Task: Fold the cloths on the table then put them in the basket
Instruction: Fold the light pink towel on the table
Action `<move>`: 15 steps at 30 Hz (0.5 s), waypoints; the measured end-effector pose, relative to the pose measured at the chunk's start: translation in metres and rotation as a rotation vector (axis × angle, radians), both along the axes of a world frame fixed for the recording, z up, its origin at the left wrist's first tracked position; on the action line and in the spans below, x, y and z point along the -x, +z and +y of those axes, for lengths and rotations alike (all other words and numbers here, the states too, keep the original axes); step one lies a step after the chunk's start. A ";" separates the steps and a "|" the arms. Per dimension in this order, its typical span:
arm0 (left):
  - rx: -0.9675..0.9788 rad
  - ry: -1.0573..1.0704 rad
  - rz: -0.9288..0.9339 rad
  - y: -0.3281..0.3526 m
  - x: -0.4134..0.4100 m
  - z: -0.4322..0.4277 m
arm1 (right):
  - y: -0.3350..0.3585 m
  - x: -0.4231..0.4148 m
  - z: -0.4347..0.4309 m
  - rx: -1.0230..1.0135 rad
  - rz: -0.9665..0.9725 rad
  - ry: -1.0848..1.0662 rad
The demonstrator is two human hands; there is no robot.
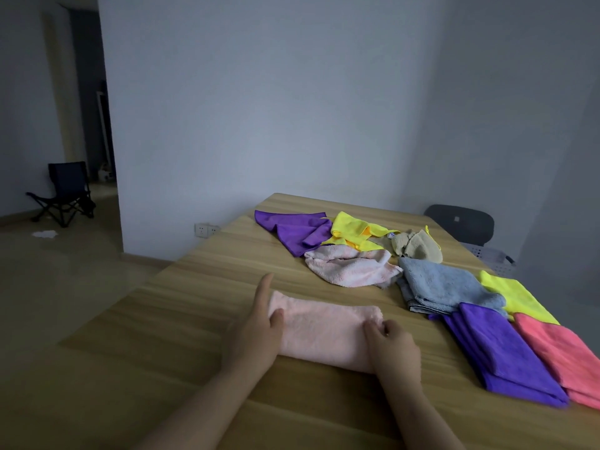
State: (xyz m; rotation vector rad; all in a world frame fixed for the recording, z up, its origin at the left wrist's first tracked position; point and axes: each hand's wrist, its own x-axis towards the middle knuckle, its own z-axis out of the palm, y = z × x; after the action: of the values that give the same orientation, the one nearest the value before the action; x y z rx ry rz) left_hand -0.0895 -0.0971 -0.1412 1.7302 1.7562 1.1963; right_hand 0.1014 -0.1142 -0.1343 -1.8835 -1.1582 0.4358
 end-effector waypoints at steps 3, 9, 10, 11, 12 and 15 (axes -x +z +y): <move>-0.018 0.014 0.159 0.000 -0.001 0.003 | -0.002 0.004 -0.002 0.003 -0.031 -0.054; 0.115 0.108 0.320 -0.002 -0.004 0.011 | 0.001 0.010 -0.010 0.087 -0.237 -0.116; 0.120 0.136 0.324 -0.002 -0.003 0.010 | 0.002 0.010 -0.010 0.094 -0.265 -0.121; 0.064 0.147 0.348 -0.002 -0.002 0.008 | 0.002 0.010 -0.011 0.094 -0.285 -0.123; -0.053 0.117 0.400 -0.003 -0.002 0.006 | 0.002 0.010 -0.011 0.093 -0.296 -0.122; -0.234 -0.271 0.562 -0.003 0.002 0.000 | 0.002 0.009 -0.011 0.095 -0.318 -0.115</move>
State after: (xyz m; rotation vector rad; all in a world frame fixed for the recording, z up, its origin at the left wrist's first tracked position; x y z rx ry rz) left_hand -0.0911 -0.0973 -0.1437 2.5404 1.6235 0.8757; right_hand 0.0922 -0.1256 -0.1323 -2.1452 -1.2421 0.1314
